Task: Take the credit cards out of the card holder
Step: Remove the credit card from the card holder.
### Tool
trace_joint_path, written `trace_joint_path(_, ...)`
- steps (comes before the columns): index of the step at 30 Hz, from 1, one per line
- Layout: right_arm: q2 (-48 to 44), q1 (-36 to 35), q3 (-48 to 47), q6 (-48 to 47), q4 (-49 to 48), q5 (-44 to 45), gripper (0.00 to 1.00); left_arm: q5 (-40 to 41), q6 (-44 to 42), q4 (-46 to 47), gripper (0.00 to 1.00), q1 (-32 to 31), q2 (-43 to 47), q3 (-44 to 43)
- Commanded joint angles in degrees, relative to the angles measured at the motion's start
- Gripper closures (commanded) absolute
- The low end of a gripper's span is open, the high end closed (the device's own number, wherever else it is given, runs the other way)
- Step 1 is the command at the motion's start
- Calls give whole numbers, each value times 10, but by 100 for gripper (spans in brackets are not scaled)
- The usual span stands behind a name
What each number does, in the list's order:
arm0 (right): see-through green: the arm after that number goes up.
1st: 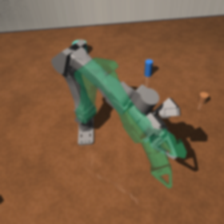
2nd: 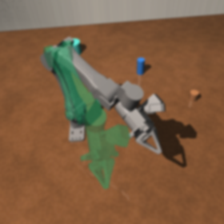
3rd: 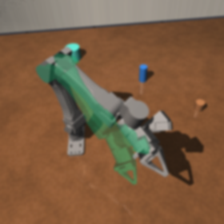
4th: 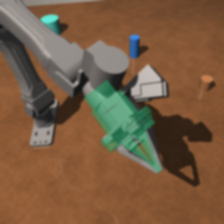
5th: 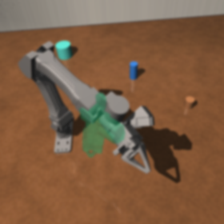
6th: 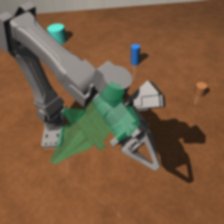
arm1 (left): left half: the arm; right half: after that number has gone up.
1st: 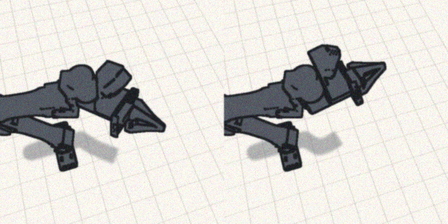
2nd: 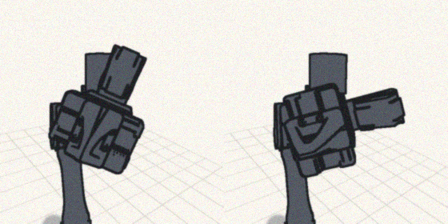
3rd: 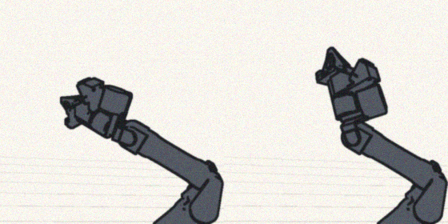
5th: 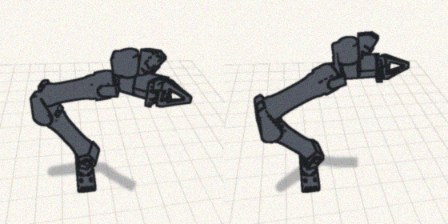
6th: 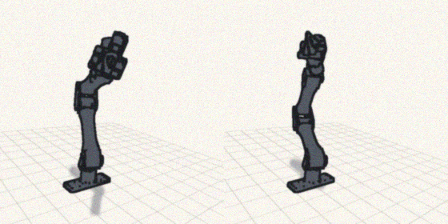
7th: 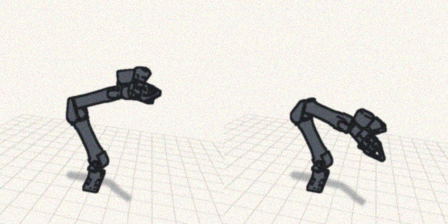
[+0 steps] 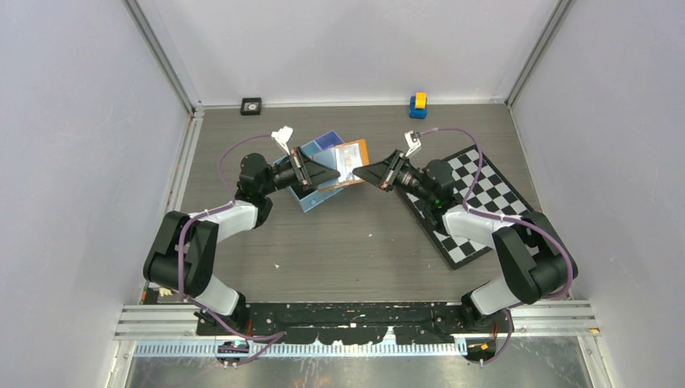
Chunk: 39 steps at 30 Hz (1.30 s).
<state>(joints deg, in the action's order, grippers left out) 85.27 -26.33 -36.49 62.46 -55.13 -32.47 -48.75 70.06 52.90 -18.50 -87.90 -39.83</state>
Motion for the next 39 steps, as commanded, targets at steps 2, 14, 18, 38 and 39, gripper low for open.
trace_joint_path(2,-16,-24,-32,-54,85,2,100,-13,30,96,88,-12,9,-6)
trace_joint_path(14,-11,-32,-44,-86,133,18,92,-11,35,98,68,-7,6,-2)
trace_joint_path(18,-10,-41,-46,-83,118,4,88,-14,45,113,74,-7,-2,-3)
trace_joint_path(38,13,-41,-36,-5,-14,-46,87,-29,62,118,72,-8,-31,-13)
trace_joint_path(39,12,-42,-36,-6,-10,-46,87,-30,67,128,72,-9,-32,-12)
